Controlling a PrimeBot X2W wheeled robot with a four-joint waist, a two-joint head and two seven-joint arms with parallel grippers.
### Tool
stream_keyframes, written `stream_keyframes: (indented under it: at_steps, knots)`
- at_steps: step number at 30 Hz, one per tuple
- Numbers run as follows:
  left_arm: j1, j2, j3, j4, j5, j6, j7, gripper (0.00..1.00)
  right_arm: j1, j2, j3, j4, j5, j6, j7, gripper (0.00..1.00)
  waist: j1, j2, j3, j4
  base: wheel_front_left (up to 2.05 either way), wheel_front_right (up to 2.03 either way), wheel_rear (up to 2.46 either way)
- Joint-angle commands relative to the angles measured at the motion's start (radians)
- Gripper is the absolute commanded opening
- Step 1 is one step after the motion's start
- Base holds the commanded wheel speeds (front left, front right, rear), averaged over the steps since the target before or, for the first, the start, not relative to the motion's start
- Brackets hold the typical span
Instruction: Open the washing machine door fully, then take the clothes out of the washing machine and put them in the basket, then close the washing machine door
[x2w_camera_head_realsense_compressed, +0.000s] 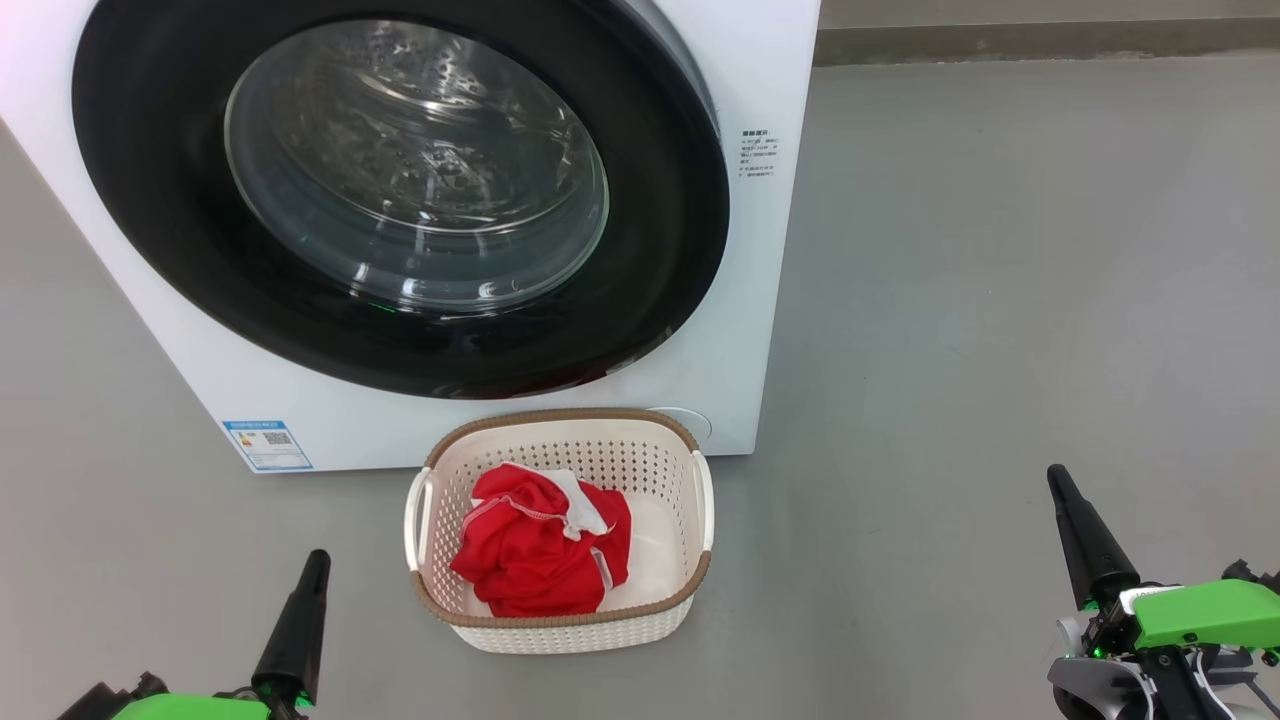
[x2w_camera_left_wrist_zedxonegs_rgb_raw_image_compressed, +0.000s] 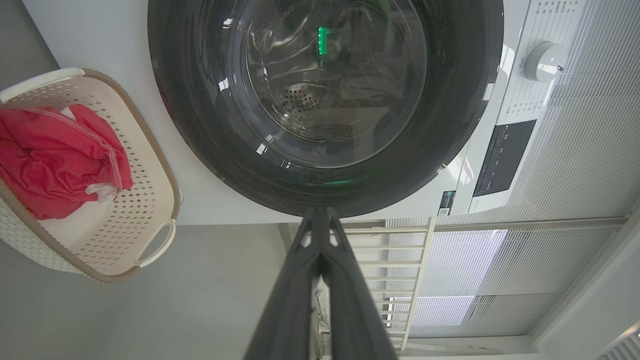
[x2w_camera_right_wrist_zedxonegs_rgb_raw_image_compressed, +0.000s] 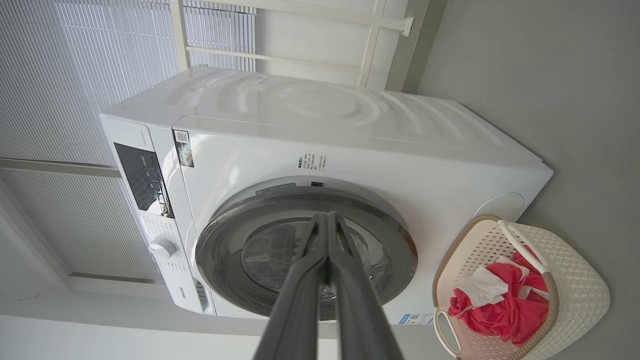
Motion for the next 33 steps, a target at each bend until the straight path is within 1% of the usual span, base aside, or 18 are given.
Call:
stream_keyframes:
  at_steps: [1,33]
  knots:
    - [-0.041,0.009,0.035,-0.020,-0.006,-0.007,0.004,0.00,-0.043,-0.016,0.014,-0.024,0.006,0.001,0.006,0.00,0.0000,0.0000,0.000,0.000,0.00,0.00,0.00]
    - [-0.041,0.009,0.035,-0.020,-0.007,-0.007,0.004,0.00,-0.043,-0.016,0.014,-0.024,0.006,0.001,0.006,0.00,0.0000,0.0000,0.000,0.000,0.00,0.00,0.00]
